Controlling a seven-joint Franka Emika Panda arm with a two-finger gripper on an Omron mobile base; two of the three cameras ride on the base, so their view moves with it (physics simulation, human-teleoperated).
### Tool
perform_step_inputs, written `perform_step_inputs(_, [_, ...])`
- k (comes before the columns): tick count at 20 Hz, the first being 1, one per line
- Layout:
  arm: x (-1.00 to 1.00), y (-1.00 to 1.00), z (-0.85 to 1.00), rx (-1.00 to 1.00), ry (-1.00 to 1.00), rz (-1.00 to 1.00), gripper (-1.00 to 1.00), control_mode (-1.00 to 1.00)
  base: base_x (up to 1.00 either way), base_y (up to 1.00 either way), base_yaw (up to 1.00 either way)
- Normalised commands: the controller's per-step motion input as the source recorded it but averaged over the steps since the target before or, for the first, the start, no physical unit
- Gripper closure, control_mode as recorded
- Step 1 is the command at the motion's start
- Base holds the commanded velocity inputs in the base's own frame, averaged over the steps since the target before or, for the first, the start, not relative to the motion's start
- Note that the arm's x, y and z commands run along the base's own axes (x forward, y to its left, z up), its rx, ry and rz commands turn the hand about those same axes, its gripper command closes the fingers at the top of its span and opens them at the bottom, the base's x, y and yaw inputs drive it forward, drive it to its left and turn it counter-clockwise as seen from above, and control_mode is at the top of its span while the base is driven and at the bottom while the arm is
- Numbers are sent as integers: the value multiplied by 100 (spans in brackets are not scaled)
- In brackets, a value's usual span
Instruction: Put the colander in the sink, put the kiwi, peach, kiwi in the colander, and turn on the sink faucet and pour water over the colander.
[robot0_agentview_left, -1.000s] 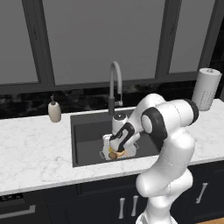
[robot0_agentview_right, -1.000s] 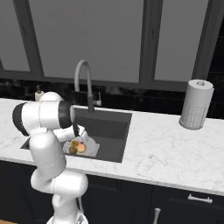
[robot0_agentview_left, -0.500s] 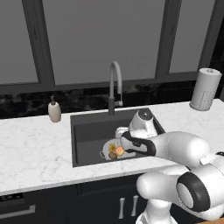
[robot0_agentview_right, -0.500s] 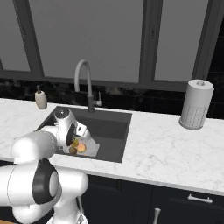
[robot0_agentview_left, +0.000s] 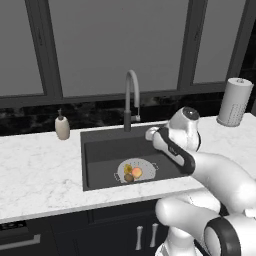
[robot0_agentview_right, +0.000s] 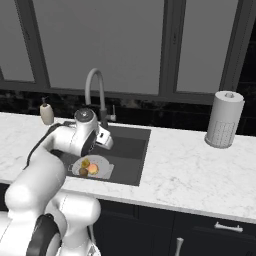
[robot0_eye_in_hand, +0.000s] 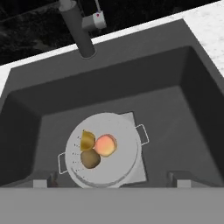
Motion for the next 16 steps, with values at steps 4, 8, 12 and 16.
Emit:
perform_step_inputs(4, [64,-44,17,7,0,0,-100,-100,0,0,0])
perform_step_inputs(8, [98,-6,0,15,0,1,-100,-100,0,0,0])
perform_step_inputs(12, [95,0,3,15,0,3,-100,-100,0,0,0])
perform_step_inputs(16, [73,0,14,13,-1,1,-100,-100,0,0,0])
